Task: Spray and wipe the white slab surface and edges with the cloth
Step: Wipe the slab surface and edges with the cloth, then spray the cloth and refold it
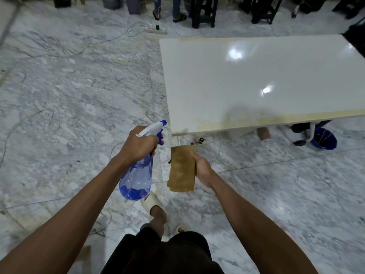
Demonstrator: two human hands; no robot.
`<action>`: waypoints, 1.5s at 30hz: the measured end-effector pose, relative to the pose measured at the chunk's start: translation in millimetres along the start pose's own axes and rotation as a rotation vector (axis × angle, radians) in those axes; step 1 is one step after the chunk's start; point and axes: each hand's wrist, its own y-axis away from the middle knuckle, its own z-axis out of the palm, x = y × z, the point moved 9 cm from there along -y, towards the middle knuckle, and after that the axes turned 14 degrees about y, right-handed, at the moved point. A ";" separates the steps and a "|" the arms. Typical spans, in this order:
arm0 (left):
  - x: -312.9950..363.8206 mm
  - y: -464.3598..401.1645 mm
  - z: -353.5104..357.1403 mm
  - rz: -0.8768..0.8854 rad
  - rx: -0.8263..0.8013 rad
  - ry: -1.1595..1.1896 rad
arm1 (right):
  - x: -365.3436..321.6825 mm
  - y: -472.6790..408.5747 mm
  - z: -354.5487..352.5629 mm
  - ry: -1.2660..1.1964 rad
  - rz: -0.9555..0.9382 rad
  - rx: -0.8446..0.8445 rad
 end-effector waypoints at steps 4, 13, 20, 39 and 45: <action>5.2 10.3 11.0 -0.002 -0.034 0.012 | -50.0 17.6 6.9 -0.250 -0.124 -0.060; 49.4 -58.2 -14.0 0.007 -0.019 -0.045 | -198.8 -11.3 33.0 -0.350 -0.305 -0.073; 82.5 -155.6 -85.8 0.029 0.007 -0.077 | -295.2 -85.9 82.1 -0.334 -0.307 -0.036; 183.0 -334.3 -194.4 0.022 0.014 -0.046 | -470.3 -261.7 136.8 -0.544 -0.236 0.062; 198.4 -414.9 -203.4 0.003 0.034 0.040 | -464.6 -346.7 101.0 -0.134 -0.051 0.168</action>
